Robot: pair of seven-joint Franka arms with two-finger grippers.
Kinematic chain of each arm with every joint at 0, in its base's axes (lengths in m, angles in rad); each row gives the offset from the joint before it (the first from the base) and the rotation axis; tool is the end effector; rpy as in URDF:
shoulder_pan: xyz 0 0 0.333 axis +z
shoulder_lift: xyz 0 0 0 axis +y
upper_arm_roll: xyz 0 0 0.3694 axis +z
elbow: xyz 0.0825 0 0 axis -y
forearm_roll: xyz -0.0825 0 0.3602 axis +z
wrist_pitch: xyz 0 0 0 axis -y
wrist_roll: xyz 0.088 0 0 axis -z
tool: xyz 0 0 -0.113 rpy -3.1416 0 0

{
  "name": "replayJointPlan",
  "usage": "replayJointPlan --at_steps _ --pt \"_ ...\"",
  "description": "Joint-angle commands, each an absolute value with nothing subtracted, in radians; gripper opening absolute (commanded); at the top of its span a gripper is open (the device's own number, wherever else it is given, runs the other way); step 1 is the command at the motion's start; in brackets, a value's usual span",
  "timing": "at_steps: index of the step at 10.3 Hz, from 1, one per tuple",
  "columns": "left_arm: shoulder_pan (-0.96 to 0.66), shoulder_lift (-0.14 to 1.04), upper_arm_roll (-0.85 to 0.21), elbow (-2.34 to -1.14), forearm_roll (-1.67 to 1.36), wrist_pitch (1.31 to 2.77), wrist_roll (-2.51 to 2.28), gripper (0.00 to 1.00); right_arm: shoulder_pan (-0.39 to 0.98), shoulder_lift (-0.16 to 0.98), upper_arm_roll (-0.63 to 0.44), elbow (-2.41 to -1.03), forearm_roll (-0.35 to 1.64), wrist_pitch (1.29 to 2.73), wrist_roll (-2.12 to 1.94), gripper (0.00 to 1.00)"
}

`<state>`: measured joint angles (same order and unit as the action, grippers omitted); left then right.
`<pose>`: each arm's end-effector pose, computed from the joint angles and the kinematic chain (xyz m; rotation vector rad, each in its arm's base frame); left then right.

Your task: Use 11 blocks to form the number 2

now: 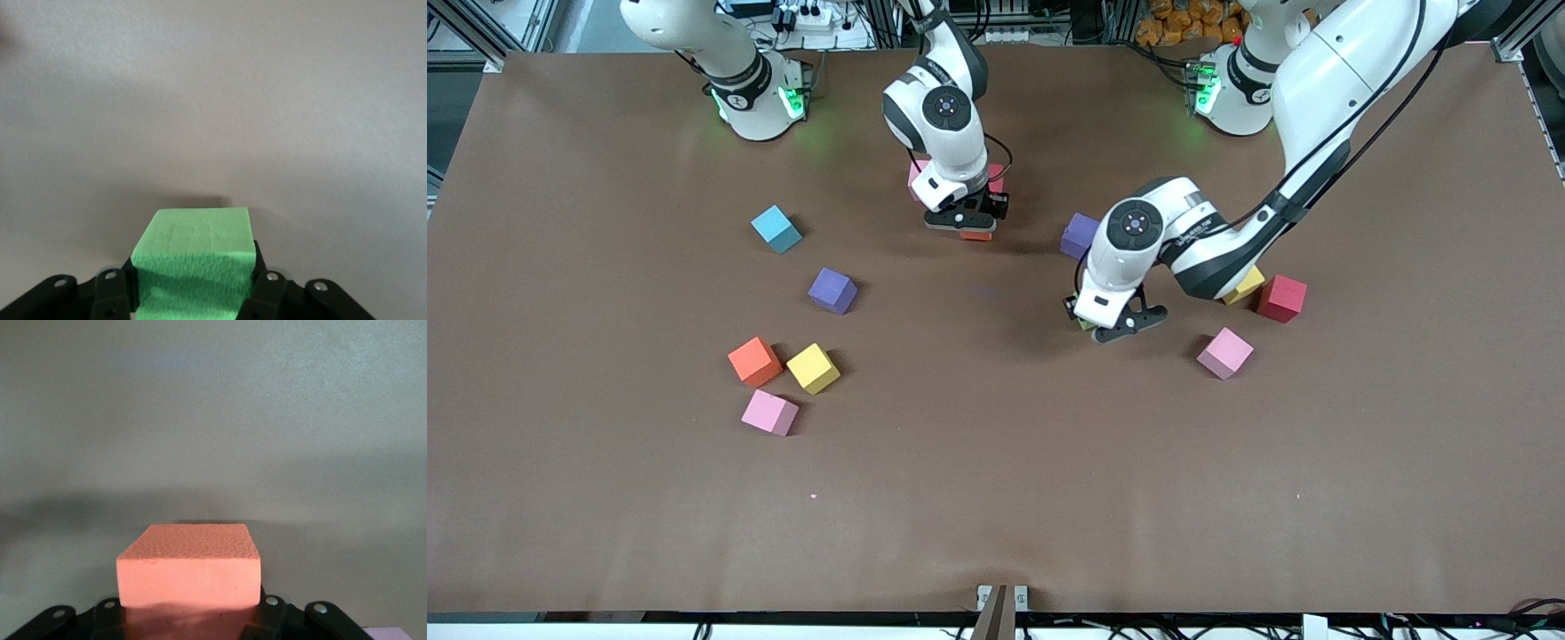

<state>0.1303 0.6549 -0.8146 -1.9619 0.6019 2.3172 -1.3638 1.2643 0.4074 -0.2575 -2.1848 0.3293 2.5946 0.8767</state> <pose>0.5110 -0.3424 0.2766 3.0926 0.5377 -0.0669 0.3043 0.4808 0.2698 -3.0693 0.1974 0.0658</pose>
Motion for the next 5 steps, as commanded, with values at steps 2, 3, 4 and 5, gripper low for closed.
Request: replayJointPlan --at_steps 2,3,4,5 --pt "0.130 0.627 -0.848 -1.967 0.583 2.292 -1.376 0.42 1.287 0.410 -0.272 -2.187 0.310 2.606 0.911 0.35" --pt "0.129 0.627 -0.848 -1.967 0.583 2.292 -1.385 0.42 1.292 0.422 -0.272 -2.184 0.310 2.609 0.914 0.35" --pt "0.129 0.627 -0.854 -1.967 0.583 2.292 -1.387 0.42 1.296 0.423 -0.272 -2.184 0.310 2.609 0.914 0.35" --pt "0.129 0.626 -0.854 -1.968 0.583 2.292 -1.387 0.42 1.296 0.425 -0.272 -2.184 0.310 2.609 0.914 0.35"
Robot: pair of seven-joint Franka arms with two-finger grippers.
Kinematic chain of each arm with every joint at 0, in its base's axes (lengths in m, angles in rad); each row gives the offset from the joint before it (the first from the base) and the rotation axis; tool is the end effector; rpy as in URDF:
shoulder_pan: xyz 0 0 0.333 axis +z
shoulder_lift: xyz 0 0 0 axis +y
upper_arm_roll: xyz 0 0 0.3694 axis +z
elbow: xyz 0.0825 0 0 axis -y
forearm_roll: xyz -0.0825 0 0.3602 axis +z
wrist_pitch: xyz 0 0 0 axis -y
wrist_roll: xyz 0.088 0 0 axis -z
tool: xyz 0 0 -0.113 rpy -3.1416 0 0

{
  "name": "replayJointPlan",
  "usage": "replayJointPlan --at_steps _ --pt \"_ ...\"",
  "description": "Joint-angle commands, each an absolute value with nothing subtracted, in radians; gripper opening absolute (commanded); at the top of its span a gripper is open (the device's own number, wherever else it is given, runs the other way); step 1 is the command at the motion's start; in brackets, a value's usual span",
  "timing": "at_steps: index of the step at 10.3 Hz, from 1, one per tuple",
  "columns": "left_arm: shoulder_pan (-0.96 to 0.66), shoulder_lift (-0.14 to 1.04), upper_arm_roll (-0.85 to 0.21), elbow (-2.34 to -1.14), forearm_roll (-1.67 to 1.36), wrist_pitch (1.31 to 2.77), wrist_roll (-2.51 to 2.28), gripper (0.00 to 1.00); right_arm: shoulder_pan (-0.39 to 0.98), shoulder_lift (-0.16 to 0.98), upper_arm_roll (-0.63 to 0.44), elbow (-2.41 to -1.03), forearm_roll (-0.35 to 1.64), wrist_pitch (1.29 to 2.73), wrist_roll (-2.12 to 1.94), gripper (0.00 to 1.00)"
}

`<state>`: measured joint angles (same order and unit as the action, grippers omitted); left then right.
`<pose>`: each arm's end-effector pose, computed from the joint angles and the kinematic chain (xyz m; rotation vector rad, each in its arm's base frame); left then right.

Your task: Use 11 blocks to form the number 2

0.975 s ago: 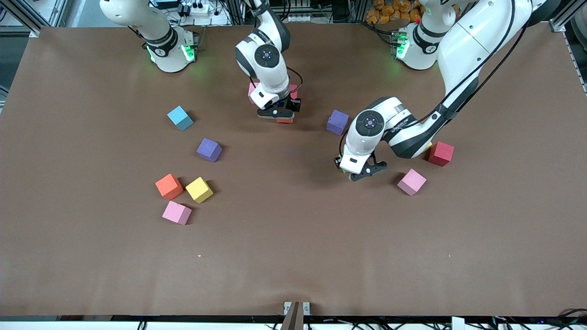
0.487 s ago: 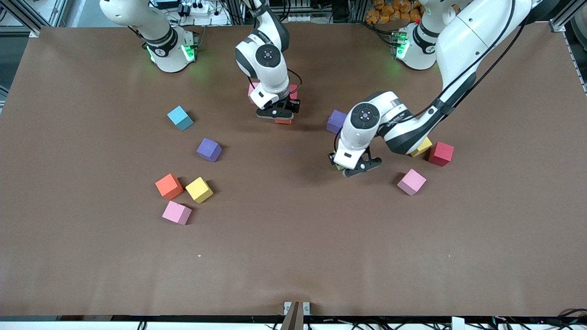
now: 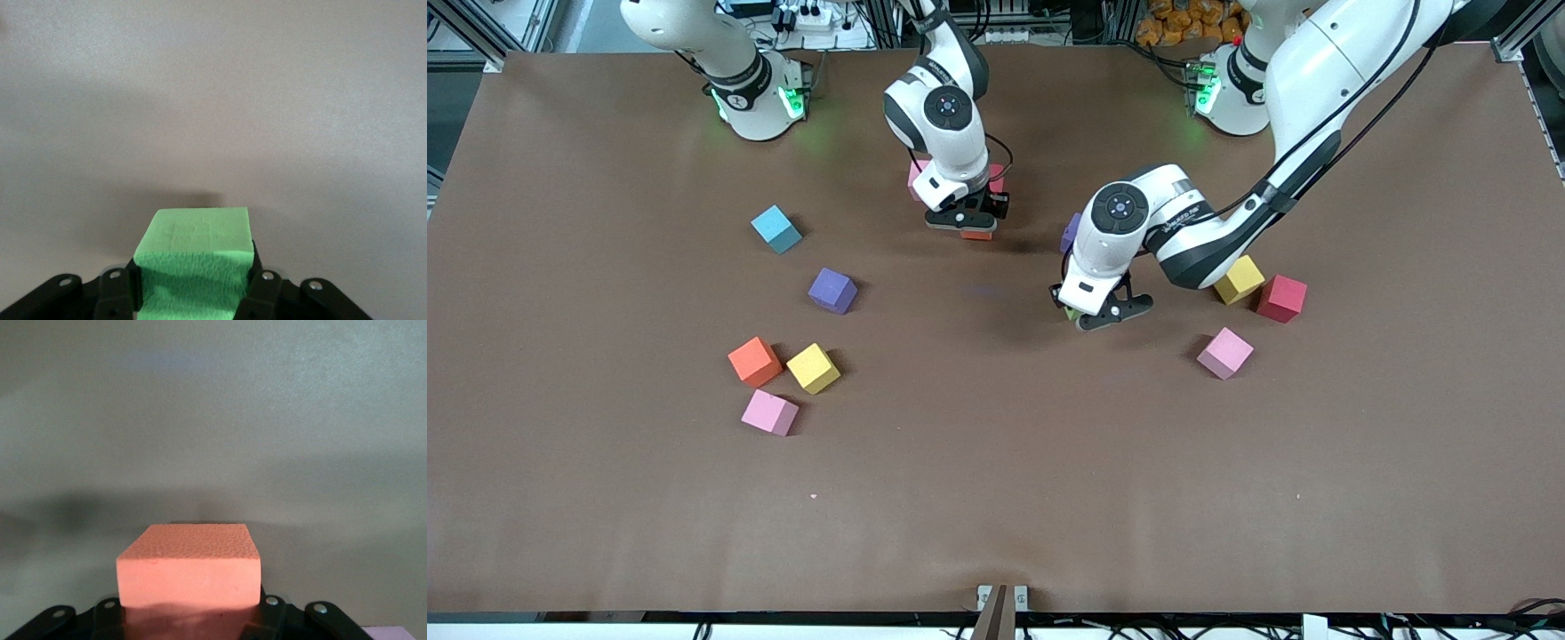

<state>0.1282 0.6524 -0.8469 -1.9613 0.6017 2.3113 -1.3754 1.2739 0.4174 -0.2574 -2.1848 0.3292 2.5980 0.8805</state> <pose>0.5014 -0.3569 0.2856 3.0833 0.5102 -0.0671 0.2998 0.4833 0.2646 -3.0774 0.1893 0.0666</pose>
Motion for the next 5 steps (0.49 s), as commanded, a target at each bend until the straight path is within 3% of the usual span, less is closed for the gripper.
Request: replayJointPlan --at_steps 1,3,4,5 --pt "0.129 0.627 -0.854 -1.968 0.583 2.292 -1.387 0.42 1.298 0.426 -0.272 -2.184 0.310 2.609 0.914 0.35" --pt "0.132 0.627 -0.854 -1.968 0.583 2.292 -1.387 0.42 1.298 0.426 -0.272 -2.184 0.311 2.609 0.914 0.36" --pt "0.133 0.627 -0.854 -1.968 0.583 2.292 -1.387 0.42 1.298 0.426 -0.272 -2.184 0.311 2.609 0.914 0.42" --pt "0.133 0.627 -0.854 -1.968 0.584 2.292 -1.387 0.42 1.296 0.425 -0.270 -2.183 0.313 2.608 0.914 0.62"
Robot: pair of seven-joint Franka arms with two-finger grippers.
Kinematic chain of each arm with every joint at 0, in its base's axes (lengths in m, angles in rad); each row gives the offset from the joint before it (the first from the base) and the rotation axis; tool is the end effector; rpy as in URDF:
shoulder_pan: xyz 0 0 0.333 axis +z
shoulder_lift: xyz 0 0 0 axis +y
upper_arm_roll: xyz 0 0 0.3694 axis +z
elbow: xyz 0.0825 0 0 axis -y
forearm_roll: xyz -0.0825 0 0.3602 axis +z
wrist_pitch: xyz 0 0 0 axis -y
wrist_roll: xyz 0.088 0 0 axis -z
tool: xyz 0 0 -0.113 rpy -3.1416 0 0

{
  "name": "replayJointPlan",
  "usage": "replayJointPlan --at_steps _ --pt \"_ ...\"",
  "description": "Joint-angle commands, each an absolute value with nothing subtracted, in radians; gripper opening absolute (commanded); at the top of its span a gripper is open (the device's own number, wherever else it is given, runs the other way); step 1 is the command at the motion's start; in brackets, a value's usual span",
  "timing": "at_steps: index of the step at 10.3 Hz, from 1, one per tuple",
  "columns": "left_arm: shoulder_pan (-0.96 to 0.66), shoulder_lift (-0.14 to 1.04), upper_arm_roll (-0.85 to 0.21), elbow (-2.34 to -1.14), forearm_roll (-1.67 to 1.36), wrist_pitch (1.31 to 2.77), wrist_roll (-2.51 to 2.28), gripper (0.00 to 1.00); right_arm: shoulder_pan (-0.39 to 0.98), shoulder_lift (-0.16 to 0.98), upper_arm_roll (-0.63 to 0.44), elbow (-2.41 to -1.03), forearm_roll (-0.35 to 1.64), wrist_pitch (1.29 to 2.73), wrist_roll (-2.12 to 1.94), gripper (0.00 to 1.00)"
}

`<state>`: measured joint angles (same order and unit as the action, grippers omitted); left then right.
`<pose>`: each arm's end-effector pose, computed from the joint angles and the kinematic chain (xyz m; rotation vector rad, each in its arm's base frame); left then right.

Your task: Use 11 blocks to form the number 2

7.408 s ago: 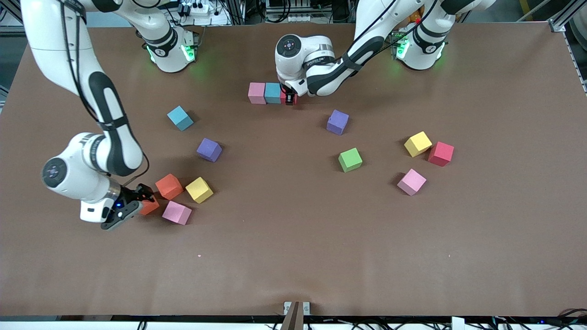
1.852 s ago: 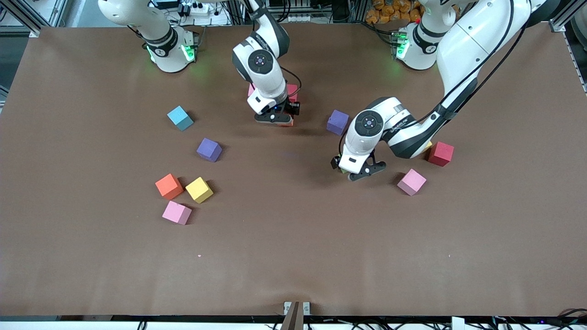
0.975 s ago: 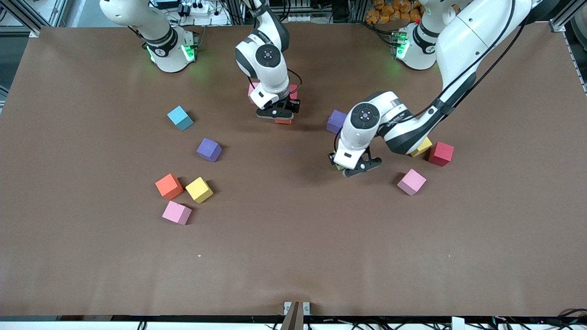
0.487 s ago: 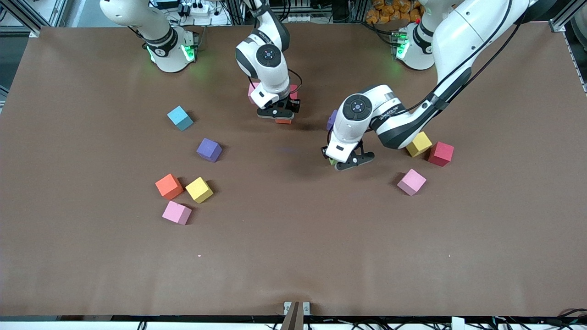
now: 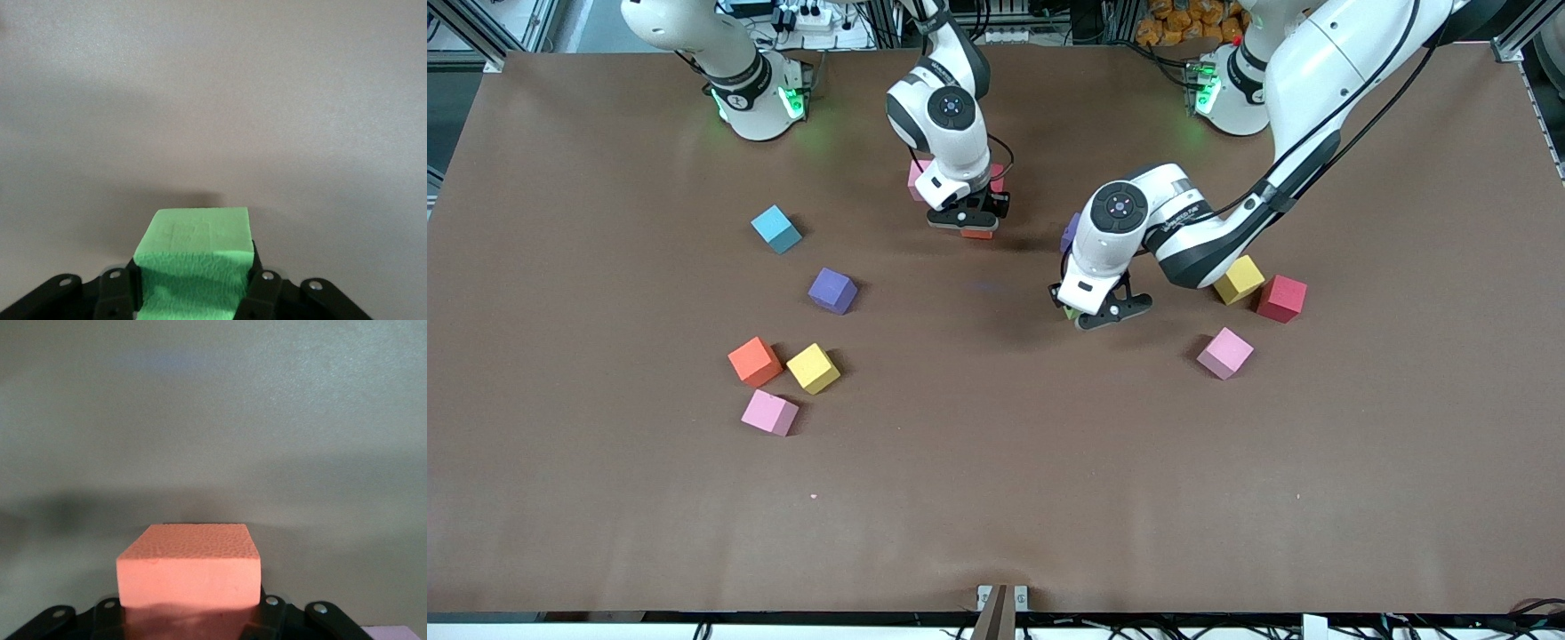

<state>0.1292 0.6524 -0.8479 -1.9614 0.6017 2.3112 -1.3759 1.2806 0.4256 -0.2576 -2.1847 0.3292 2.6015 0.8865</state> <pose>0.5014 -0.3568 0.2858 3.0827 0.5111 -0.0673 0.2968 0.4850 0.2605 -3.0830 0.1893 0.0663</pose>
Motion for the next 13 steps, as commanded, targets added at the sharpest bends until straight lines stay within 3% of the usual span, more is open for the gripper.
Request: replayJointPlan --at_steps 1,2,7,9,13 --pt "0.133 0.626 -0.854 -1.968 0.583 2.292 -1.387 0.42 1.298 0.426 -0.270 -2.183 0.313 2.609 0.914 0.74" --pt "0.135 0.627 -0.854 -1.968 0.583 2.292 -1.387 0.42 1.298 0.426 -0.270 -2.183 0.313 2.609 0.914 0.83" --pt "0.137 0.626 -0.854 -1.968 0.583 2.292 -1.387 0.42 1.298 0.422 -0.270 -2.183 0.313 2.605 0.914 0.85" --pt "0.133 0.627 -0.854 -1.967 0.584 2.292 -1.387 0.42 1.298 0.410 -0.271 -2.178 0.313 2.597 0.911 1.00" --pt "0.074 0.650 -0.851 -1.899 0.584 2.292 -1.387 0.42 1.295 0.351 -0.282 -2.149 0.308 2.515 0.902 1.00"
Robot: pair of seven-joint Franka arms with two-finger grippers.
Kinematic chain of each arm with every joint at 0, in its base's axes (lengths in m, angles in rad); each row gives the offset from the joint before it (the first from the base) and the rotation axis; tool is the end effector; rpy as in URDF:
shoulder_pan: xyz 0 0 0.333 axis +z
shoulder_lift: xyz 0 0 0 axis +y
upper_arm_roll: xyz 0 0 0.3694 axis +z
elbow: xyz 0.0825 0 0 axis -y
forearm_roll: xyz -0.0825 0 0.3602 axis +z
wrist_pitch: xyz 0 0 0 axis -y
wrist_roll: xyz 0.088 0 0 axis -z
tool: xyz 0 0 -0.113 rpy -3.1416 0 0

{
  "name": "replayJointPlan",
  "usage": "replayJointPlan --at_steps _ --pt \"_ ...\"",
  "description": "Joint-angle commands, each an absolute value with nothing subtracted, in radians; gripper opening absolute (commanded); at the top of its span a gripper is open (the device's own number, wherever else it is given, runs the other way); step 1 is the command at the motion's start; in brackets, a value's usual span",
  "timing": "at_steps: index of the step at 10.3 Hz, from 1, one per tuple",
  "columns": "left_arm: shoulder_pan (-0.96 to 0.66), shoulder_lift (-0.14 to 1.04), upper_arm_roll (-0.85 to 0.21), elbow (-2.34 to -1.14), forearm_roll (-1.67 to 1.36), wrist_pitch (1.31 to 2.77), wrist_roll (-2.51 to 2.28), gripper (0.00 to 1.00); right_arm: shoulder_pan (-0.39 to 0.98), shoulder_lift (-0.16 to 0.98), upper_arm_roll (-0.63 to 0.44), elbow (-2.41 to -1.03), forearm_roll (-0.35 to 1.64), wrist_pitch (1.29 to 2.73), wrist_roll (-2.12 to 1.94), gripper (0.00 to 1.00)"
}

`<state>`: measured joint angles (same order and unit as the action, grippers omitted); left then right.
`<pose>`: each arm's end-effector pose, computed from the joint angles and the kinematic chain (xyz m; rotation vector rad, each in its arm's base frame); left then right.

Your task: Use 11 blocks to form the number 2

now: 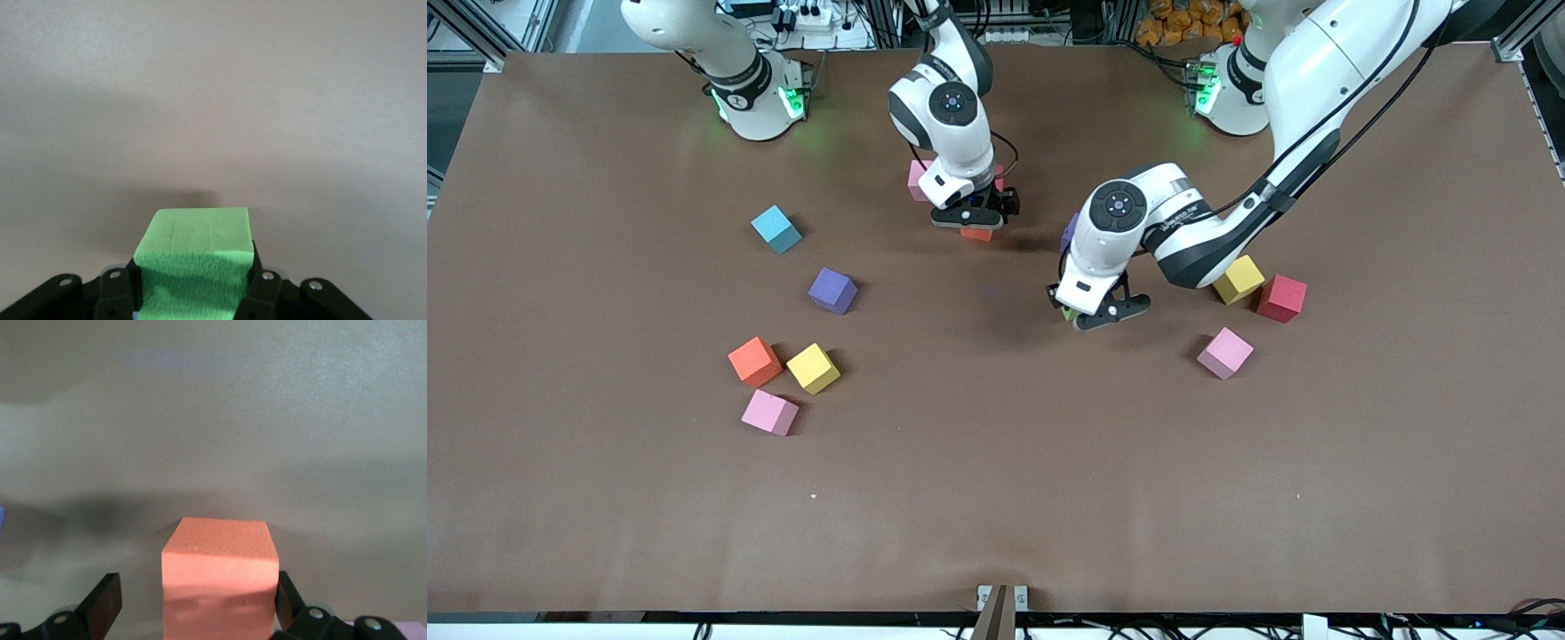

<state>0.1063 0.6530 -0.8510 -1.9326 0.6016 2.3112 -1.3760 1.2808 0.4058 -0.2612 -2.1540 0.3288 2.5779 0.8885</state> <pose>0.5029 -0.3711 0.2960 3.0669 0.4886 -0.0399 0.3015 0.4939 0.2803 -3.0546 0.1862 0.0600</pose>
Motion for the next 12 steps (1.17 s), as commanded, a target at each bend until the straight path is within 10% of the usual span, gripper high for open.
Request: replayJointPlan --at_steps 1,12 --pt "0.057 0.655 -0.850 -1.885 0.584 2.290 -1.385 0.42 1.295 0.324 -0.307 -2.134 0.305 2.464 0.902 1.00" --pt "-0.376 0.759 -0.644 -1.654 0.548 2.257 -1.381 0.43 1.270 0.063 -0.639 -2.138 -0.008 2.212 0.533 1.00"
